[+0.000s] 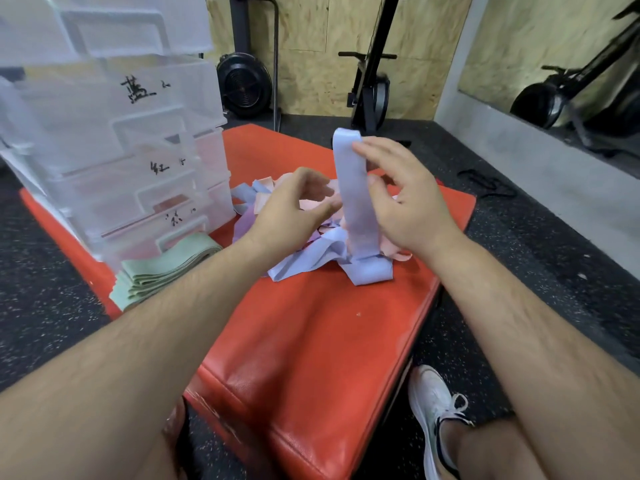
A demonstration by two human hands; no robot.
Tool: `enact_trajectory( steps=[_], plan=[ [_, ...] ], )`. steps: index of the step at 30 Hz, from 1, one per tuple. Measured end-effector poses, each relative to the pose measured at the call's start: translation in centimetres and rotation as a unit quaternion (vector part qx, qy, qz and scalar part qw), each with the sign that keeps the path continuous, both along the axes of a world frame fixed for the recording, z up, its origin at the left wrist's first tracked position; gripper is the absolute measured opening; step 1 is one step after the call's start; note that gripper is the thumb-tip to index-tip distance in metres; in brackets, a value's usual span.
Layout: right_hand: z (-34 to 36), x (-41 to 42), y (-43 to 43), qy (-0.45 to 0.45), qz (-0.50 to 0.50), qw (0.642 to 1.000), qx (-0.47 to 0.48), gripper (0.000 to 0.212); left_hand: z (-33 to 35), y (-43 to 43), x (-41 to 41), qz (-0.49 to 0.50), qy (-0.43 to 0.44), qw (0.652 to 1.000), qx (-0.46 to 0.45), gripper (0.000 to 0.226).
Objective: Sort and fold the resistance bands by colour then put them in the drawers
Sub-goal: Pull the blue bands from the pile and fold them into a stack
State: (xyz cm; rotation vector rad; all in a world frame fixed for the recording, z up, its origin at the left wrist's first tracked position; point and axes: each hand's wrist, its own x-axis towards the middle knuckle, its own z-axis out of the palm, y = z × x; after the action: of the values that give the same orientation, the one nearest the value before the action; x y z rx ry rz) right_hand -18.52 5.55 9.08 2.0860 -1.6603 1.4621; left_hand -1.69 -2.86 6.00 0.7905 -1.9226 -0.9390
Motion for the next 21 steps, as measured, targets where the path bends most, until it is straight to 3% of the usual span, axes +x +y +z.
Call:
enact_trajectory(
  steps=[5, 11, 14, 21],
  plan=[
    [0.8, 0.9, 1.3, -0.033, 0.021, 0.999, -0.016, 0.047, 0.7, 1.7, 0.0, -0.076, 0.050, 0.993, 0.073, 0.019],
    [1.6, 1.9, 1.8, -0.116, 0.035, 0.993, -0.016, 0.048, 0.3, 2.4, -0.1, -0.062, 0.054, 0.992, 0.094, 0.023],
    [1.3, 1.7, 1.4, -0.170, 0.019, 0.983, 0.060, 0.050, 0.8, 2.7, 0.1, -0.036, 0.066, 0.994, 0.084, 0.019],
    [-1.3, 1.8, 0.4, -0.261, 0.063, 0.935, 0.232, 0.072, 3.0, 1.5, 1.6, 0.036, 0.217, 0.968, 0.123, 0.019]
  ],
)
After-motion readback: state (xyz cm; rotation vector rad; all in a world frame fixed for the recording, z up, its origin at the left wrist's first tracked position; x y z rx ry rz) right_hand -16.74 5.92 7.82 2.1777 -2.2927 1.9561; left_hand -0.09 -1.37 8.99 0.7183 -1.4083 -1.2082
